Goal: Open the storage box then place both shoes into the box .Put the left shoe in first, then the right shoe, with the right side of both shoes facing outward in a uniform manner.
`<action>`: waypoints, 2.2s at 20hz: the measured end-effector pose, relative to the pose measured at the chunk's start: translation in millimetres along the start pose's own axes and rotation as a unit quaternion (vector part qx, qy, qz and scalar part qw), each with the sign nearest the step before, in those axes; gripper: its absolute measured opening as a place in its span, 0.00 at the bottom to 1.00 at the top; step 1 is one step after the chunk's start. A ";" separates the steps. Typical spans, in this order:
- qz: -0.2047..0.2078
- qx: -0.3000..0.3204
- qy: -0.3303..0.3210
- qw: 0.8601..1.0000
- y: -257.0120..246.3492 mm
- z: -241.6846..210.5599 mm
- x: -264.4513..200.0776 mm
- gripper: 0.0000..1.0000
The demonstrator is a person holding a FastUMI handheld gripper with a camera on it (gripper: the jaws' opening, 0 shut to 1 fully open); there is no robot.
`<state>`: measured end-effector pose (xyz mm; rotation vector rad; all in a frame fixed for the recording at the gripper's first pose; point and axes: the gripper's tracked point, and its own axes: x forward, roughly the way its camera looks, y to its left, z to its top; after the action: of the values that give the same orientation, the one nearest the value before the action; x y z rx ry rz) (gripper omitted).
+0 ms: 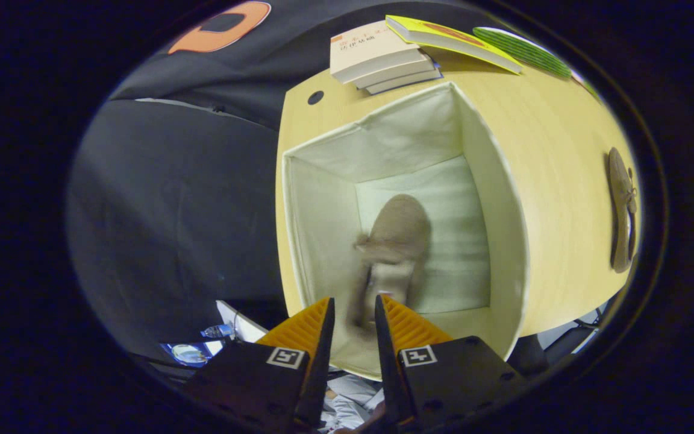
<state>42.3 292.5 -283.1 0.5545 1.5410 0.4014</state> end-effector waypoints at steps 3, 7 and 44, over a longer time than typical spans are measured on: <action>0.000 -0.023 -0.026 0.999 0.9 6.4 -15.0 0.69; -0.020 -0.072 -0.079 0.994 -9.4 17.0 -47.0 0.89; -0.170 -0.002 -0.048 0.984 -464.3 64.2 -149.6 0.97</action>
<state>59.5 -177.4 -428.0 0.2942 1.5064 0.1130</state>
